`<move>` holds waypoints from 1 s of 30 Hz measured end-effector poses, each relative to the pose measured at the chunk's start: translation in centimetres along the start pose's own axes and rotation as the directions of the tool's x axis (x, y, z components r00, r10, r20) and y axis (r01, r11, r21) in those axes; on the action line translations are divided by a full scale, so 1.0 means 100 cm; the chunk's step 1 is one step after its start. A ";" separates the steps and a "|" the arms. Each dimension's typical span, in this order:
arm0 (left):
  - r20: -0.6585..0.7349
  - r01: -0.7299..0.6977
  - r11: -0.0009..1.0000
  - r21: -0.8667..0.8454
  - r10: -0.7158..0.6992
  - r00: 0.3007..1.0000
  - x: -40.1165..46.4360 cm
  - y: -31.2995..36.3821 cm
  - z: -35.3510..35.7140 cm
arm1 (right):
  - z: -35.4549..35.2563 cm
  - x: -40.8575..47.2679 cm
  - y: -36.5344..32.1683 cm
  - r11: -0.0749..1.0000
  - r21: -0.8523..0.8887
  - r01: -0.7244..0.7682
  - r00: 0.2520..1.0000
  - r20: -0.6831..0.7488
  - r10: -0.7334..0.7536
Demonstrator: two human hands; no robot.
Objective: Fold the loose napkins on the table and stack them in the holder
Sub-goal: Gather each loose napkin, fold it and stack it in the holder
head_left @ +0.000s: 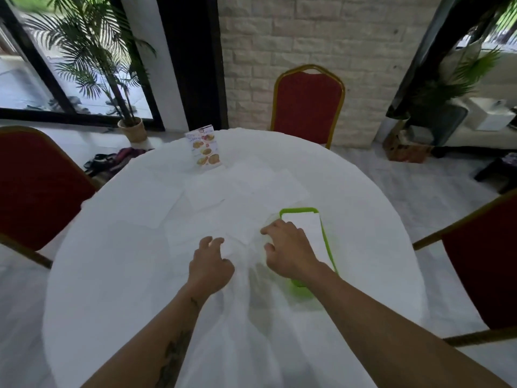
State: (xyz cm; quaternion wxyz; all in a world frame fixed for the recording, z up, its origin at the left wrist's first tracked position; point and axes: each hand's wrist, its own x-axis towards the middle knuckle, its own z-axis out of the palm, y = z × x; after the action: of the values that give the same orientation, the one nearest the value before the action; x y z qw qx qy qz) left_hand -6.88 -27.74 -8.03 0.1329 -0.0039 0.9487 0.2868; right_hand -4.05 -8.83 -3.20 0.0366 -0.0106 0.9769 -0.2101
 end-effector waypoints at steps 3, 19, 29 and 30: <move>0.059 0.049 0.986 0.162 -0.059 0.997 0.009 -0.029 -0.009 | 0.020 0.001 -0.025 1.000 0.023 0.013 0.999 0.029 -0.014; 0.316 -0.408 0.870 0.277 0.319 0.893 -0.019 -0.135 -0.026 | 0.098 -0.026 -0.058 0.970 -0.033 -0.240 0.951 0.193 0.242; 0.188 -0.575 0.784 0.236 0.544 0.818 -0.044 -0.151 -0.022 | 0.115 -0.053 -0.061 0.920 0.002 -0.392 0.904 0.187 0.385; 0.191 -0.566 0.779 0.269 0.533 0.824 -0.047 -0.150 -0.020 | 0.115 -0.054 -0.060 0.916 0.010 -0.401 0.901 0.185 0.393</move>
State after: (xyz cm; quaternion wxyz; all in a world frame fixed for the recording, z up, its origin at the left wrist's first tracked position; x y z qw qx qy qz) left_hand -1.59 -41.72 -13.39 0.0914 0.3093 0.9332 0.1585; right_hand 2.24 -18.80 -10.88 0.1664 0.1707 0.9460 -0.2196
